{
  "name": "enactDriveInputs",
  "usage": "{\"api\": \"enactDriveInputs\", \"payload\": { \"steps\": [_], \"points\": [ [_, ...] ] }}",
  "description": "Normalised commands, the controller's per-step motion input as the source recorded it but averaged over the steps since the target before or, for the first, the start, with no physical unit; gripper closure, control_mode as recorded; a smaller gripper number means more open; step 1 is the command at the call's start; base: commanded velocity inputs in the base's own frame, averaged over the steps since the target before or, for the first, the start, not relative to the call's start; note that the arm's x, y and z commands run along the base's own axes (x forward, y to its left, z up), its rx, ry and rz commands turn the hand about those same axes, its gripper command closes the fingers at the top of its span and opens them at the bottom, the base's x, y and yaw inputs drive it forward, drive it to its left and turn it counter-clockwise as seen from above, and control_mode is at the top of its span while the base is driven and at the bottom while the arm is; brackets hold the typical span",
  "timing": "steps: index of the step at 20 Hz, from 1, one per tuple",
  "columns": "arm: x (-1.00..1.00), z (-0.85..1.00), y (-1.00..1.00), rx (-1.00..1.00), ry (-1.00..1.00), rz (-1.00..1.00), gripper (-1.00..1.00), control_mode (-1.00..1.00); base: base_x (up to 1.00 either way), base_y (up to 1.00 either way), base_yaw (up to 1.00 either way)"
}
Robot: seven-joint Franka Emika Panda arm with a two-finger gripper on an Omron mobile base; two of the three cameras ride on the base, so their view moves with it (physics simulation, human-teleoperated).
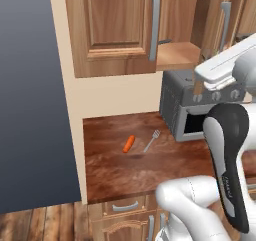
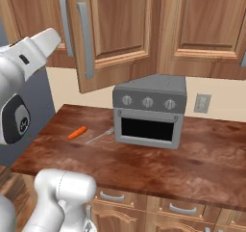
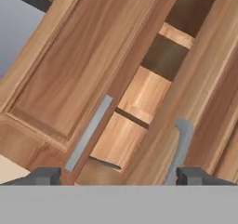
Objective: Pick the pan from the cabinet and place it on the stove. Then turn on the stove burner for the pan.
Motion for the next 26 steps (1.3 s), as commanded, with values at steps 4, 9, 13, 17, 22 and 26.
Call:
{"api": "enactDriveInputs", "payload": {
  "steps": [4, 9, 13, 17, 22, 26],
  "points": [
    [0.07, 0.0, 0.59, -0.32, 0.12, -0.26, -1.0, -1.0, 0.0, 0.0, 0.0],
    [0.2, -0.06, 0.45, -0.28, 0.17, -0.33, -1.0, -1.0, 0.0, 0.0, 0.0],
    [0.39, -0.1, 0.25, -0.23, 0.21, -0.33, -1.0, -1.0, 0.0, 0.0, 0.0],
    [0.54, -0.11, 0.01, -0.18, 0.17, -0.25, -1.0, -1.0, 0.0, 0.0, 0.0],
    [0.58, -0.18, -0.06, -0.12, 0.14, -0.14, -1.0, -1.0, 0.0, 0.0, 0.0],
    [0.55, -0.24, -0.15, -0.06, 0.12, -0.1, -1.0, -1.0, 0.0, 0.0, 0.0]
  ]
}}
